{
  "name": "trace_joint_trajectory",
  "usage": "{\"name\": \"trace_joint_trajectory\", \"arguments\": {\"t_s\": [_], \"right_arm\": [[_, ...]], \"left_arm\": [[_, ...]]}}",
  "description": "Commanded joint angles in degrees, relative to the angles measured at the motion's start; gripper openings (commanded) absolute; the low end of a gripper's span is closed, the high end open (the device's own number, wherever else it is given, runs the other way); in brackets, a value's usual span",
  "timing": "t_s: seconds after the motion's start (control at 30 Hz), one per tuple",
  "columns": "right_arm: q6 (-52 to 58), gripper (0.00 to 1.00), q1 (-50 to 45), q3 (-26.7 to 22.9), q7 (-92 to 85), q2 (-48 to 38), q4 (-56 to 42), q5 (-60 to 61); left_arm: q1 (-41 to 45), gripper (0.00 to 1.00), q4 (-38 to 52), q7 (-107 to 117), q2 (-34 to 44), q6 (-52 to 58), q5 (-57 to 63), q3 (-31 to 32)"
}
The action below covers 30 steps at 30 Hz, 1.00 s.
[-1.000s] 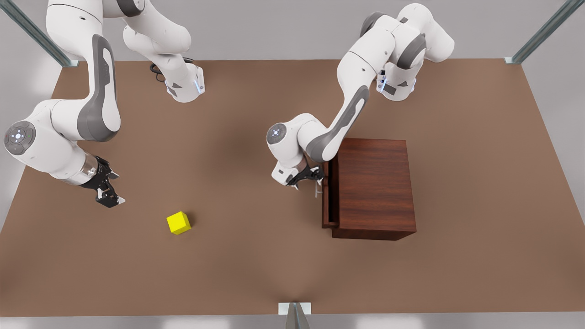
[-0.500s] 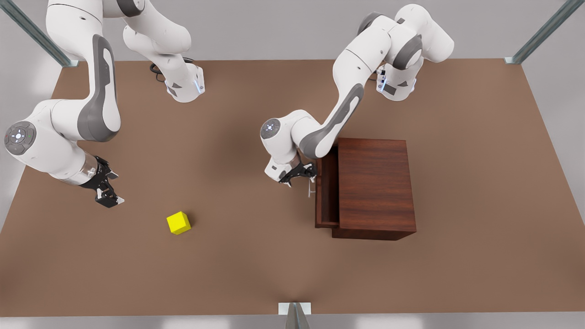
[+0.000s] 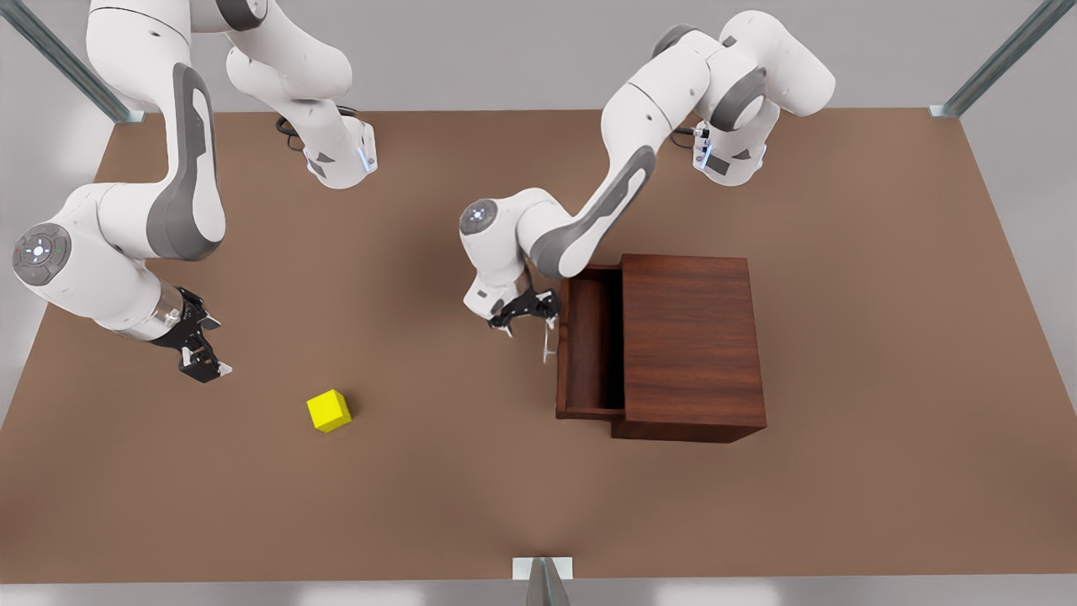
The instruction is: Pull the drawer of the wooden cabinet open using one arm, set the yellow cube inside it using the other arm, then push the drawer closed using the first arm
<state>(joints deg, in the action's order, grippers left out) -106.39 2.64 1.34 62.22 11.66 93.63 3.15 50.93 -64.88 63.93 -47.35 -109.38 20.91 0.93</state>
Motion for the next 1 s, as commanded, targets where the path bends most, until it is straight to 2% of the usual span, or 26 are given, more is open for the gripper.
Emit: {"name": "trace_joint_trajectory", "arguments": {"t_s": [0.0,0.07,0.1,0.17,0.2,0.27,0.3,0.33,0.5,0.63,0.9,0.97], "right_arm": [[-0.05,1.00,-0.62,-0.02,0.19,0.03,-0.03,0.01],[-0.05,1.00,-2.03,0.06,2.21,1.96,-0.12,-0.34],[-0.14,1.00,-2.38,0.06,3.52,4.15,-1.52,-2.10],[-0.14,1.00,-3.61,0.06,3.70,8.81,-5.73,-2.19],[-0.92,1.00,-4.13,0.06,3.09,10.13,-6.80,-2.27],[-2.69,1.00,-4.84,0.06,2.91,12.24,-6.80,-5.44],[-5.23,1.00,-4.93,0.06,2.82,12.95,-6.80,-5.53],[-6.81,1.00,-5.45,0.06,2.74,14.88,-6.80,-6.58],[-17.62,1.00,-6.25,0.15,1.77,16.99,-1.26,-7.02],[-20.00,1.00,-6.25,1.38,0.45,19.28,-0.12,-7.02],[-24.75,1.00,-5.90,2.79,0.36,23.67,-0.12,-7.19],[-24.75,1.00,-4.14,4.54,0.36,24.28,-0.03,-8.86]], "left_arm": [[0.13,1.00,1.51,6.82,0.32,3.38,-0.79,0.82],[-2.24,1.00,1.69,-6.96,5.24,14.27,-0.87,0.82],[-5.31,1.00,1.42,-16.81,11.57,21.04,-2.02,0.82],[-10.93,1.00,1.42,-31.29,17.98,27.37,-2.63,0.47],[-19.80,1.00,0.99,-44.05,21.15,27.99,-7.02,0.38],[-42.83,1.00,0.81,-67.78,24.14,33.88,-20.82,0.38],[-46.36,1.00,-5.15,-69.47,28.79,29.68,-21.70,0.47],[-46.36,1.00,-25.27,-69.38,41.62,13.33,-20.91,0.65],[-46.45,1.00,-21.60,-67.54,38.65,14.46,-20.48,0.38],[-46.63,1.00,-22.75,-61.30,39.26,17.10,-21.44,0.21],[-48.56,1.00,-25.03,-67.71,40.14,18.85,-24.34,-2.16],[-48.56,1.00,-25.03,-67.71,40.23,18.77,-24.34,-2.16]]}}
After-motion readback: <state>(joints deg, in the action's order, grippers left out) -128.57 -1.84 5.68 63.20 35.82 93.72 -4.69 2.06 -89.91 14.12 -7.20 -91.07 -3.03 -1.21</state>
